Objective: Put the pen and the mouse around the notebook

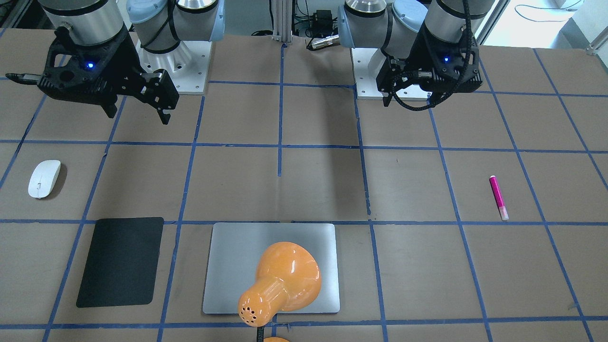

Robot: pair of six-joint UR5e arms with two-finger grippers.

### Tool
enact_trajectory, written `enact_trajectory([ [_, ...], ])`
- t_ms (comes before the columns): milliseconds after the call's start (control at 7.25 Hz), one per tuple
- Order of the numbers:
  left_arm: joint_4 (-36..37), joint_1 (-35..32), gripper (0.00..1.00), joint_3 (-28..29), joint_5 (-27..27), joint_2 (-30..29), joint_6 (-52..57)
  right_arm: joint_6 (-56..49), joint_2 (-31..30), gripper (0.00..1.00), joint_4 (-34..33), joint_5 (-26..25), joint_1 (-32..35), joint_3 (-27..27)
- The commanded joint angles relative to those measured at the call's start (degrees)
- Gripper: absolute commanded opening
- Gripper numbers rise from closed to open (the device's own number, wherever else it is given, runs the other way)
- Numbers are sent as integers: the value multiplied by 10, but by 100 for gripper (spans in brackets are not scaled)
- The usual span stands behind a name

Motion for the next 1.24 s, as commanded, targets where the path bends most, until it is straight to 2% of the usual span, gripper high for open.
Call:
enact_trajectory([
  [0, -6, 0, 100, -1, 4, 2, 1, -1, 1, 100, -7, -1, 0, 0],
  [552, 0, 8, 100, -1, 4, -2, 9, -3, 4, 100, -8, -4, -6, 0],
  [690, -1, 8, 100, -1, 6, 2, 9, -30, 6, 100, -8, -4, -31, -2],
  [966, 0, 11, 100, 0, 5, -1, 7, -196, 7, 100, 3, -2, -157, 2],
  [1103, 0, 18, 100, -2, 5, -4, 9, -280, 19, 100, -4, -10, -215, 20],
])
